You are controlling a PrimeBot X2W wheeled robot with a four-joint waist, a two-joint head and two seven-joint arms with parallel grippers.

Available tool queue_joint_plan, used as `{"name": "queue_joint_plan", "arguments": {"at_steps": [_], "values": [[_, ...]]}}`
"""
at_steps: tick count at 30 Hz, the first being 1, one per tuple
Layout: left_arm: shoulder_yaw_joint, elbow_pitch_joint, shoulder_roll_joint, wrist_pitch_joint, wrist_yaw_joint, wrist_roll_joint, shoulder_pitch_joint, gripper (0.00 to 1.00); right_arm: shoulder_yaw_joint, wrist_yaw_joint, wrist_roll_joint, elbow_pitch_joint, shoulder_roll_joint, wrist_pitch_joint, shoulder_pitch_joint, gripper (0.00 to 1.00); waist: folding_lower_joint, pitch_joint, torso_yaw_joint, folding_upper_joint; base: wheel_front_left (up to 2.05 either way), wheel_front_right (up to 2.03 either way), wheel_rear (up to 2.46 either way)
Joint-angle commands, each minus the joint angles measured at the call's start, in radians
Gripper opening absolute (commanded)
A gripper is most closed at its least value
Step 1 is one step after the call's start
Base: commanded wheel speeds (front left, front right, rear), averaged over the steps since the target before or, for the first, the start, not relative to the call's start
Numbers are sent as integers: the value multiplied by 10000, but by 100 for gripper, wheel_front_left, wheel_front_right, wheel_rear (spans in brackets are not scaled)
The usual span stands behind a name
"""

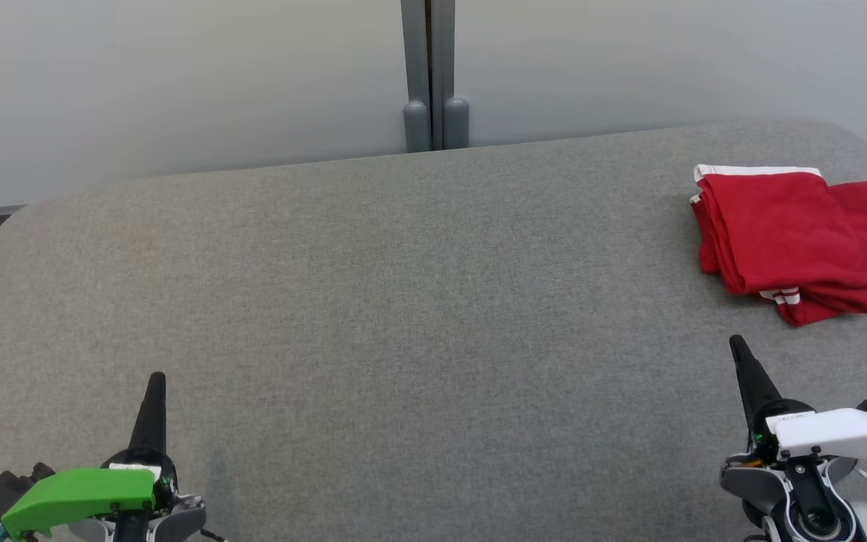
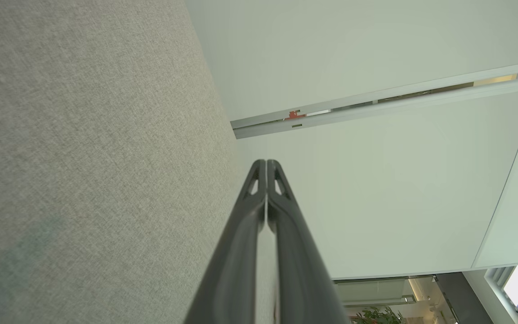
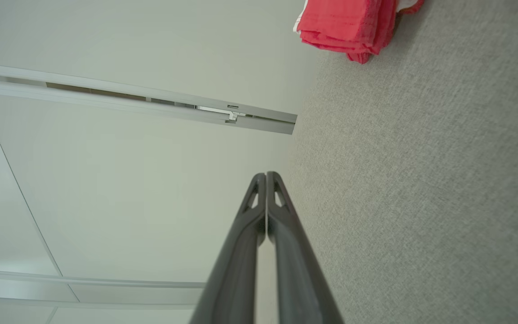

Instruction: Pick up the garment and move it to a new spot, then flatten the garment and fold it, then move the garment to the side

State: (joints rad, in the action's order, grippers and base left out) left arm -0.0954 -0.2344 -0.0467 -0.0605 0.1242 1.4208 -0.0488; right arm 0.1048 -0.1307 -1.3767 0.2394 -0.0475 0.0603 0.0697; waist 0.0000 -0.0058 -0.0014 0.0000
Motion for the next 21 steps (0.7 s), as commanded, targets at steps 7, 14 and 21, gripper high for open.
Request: {"name": "queue_joint_plan", "arguments": {"at_steps": [7,14,21], "values": [[-97,-30,-73,-183,84,645,-364,0,47,-3,-787,9,-44,199,261,0,0,23,4,0,0,0,0],[-139,-64,-73,-319,93,1089,-487,0,68,-3,-1344,29,-44,329,330,0,0,44,7,0,0,0,0],[-175,-89,-74,-435,82,1531,-604,0,88,-2,-1882,50,-45,454,398,0,0,66,10,0,0,0,0]]}}
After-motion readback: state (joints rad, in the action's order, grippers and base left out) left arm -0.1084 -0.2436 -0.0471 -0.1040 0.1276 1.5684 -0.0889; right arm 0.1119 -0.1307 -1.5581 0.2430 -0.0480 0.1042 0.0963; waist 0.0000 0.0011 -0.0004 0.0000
